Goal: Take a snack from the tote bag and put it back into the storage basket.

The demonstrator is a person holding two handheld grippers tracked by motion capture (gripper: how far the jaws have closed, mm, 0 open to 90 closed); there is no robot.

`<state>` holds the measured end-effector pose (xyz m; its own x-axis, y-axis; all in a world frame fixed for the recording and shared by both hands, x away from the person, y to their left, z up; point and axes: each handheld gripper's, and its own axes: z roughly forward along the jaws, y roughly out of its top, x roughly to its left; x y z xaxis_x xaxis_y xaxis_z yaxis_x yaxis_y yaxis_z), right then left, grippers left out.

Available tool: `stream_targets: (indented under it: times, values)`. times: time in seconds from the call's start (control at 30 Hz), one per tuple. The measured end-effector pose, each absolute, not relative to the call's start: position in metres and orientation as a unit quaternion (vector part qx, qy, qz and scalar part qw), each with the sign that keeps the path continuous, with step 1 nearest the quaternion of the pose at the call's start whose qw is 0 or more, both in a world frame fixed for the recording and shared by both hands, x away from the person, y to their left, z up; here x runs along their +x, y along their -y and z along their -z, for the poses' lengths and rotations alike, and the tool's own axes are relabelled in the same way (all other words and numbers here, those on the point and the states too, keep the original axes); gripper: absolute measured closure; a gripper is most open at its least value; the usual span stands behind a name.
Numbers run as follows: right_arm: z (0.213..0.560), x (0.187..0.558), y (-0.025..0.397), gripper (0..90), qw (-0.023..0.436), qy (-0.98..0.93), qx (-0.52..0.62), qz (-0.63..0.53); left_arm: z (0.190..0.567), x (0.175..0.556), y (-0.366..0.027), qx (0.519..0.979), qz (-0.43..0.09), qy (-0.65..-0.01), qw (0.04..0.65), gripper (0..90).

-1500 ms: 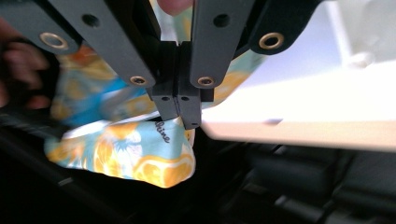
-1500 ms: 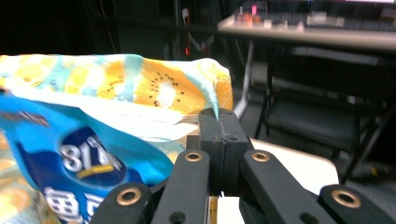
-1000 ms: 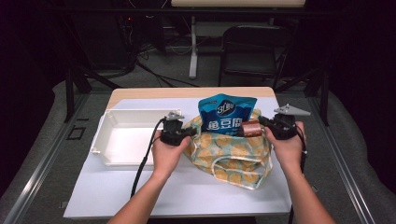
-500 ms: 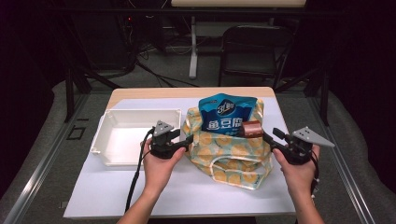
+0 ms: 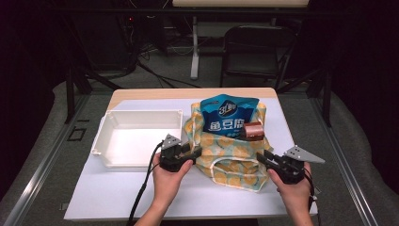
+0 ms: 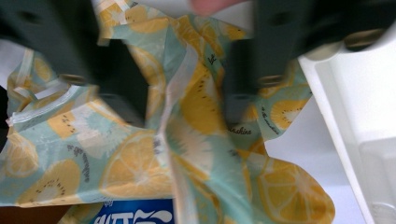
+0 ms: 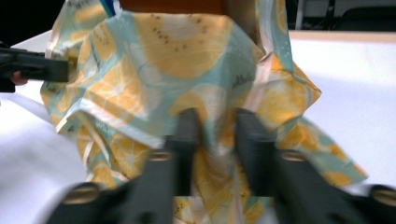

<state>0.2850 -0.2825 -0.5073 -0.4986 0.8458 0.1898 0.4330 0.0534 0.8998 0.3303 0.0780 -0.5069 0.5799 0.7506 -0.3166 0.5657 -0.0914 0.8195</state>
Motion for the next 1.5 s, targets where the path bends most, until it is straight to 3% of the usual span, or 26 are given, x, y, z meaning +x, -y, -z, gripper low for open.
stream_targets:
  times: [0.07, 0.1, 0.47, 0.83, 1.0, 1.27, 1.4, 1.5]
  values:
    - [0.511, 0.285, 0.28, 87.7, 0.199, -0.707, 0.457, -0.501, 0.51, 0.332, -0.079, 0.737, -0.08, -0.445, 0.502, 82.6]
    - [0.514, 0.285, 0.279, 89.0, 0.196, -0.713, 0.458, -0.494, 0.512, 0.333, -0.08, 0.742, -0.071, -0.442, 0.5, 88.1]
    - [0.54, 0.293, 0.274, 89.1, 0.148, -0.735, 0.488, -0.447, 0.542, 0.332, -0.089, 0.756, -0.063, -0.465, 0.456, 90.0]
    - [0.558, 0.303, 0.267, 88.1, 0.132, -0.75, 0.501, -0.412, 0.565, 0.339, -0.082, 0.777, -0.056, -0.486, 0.396, 89.9]
    - [0.564, 0.306, 0.268, 89.0, 0.125, -0.754, 0.508, -0.398, 0.558, 0.329, -0.085, 0.766, -0.066, -0.478, 0.424, 83.8]
    - [0.562, 0.302, 0.266, 88.8, 0.132, -0.758, 0.501, -0.396, 0.509, 0.31, -0.096, 0.734, -0.122, -0.436, 0.507, 63.6]
    - [0.561, 0.3, 0.266, 88.6, 0.133, -0.757, 0.5, -0.399, 0.499, 0.312, -0.082, 0.751, -0.136, -0.396, 0.511, 62.9]
    - [0.558, 0.298, 0.266, 88.4, 0.134, -0.757, 0.497, -0.404, 0.502, 0.32, -0.069, 0.766, -0.143, -0.383, 0.496, 56.6]
